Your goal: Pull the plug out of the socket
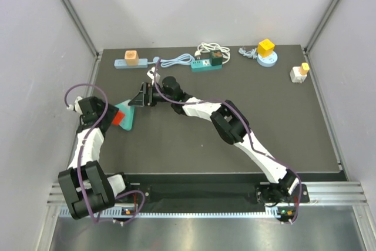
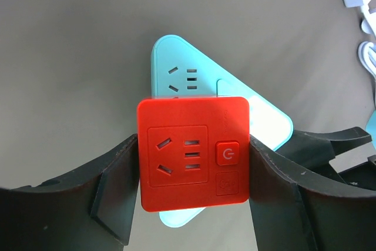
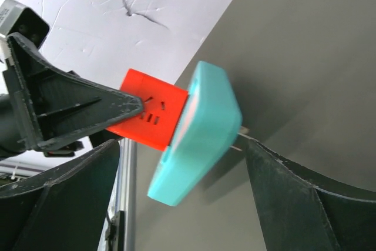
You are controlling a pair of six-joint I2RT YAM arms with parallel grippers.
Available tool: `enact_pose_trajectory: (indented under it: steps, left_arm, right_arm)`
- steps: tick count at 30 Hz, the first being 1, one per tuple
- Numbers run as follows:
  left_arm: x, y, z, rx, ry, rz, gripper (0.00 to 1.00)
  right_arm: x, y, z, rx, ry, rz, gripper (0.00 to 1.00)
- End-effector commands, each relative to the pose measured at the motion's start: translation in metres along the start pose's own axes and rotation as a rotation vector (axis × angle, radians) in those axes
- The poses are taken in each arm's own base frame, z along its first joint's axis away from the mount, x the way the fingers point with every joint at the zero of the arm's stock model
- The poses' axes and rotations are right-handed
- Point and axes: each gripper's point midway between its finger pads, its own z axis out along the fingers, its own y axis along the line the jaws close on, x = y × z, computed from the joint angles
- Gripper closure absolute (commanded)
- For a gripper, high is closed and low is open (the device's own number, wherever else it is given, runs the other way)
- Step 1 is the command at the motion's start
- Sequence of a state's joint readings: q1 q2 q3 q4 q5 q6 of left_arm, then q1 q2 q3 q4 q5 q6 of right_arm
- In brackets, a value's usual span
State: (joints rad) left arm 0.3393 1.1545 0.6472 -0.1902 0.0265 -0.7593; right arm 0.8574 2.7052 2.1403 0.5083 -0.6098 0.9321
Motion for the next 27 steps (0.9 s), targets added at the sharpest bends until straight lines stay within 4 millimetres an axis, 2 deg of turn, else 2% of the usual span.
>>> enact_pose_trajectory:
  steps: [1, 6, 10, 16, 21, 25, 27]
  left_arm:
    - [-0.018, -0.024, -0.001, 0.113, -0.082, 0.006, 1.0]
    - [-0.012, -0.023, 0.0, 0.119, -0.058, 0.02, 1.0]
    - [-0.007, -0.02, -0.003, 0.128, -0.05, 0.025, 1.0]
    - [-0.001, -0.018, -0.003, 0.145, -0.052, 0.018, 1.0]
    - [0.008, -0.013, 0.001, 0.14, -0.022, -0.002, 1.0]
    - [0.007, -0.018, 0.0, 0.152, -0.02, -0.008, 1.0]
    - [0.006, -0.021, -0.002, 0.164, -0.02, -0.012, 1.0]
  right_arm:
    - [0.028, 0.02, 0.013, -0.056, 0.038, 0.019, 0.14]
    - [0.04, 0.016, 0.018, -0.055, 0.055, 0.074, 0.19]
    - [0.039, 0.013, 0.02, -0.034, 0.034, 0.084, 0.2]
    - [0.052, 0.011, 0.022, -0.039, 0.054, 0.103, 0.3]
    - [0.049, 0.001, 0.027, 0.018, 0.029, 0.074, 0.35]
    - [0.048, -0.007, 0.033, 0.065, 0.009, 0.038, 0.38]
    - [0.048, -0.012, 0.034, 0.094, -0.003, 0.024, 0.43]
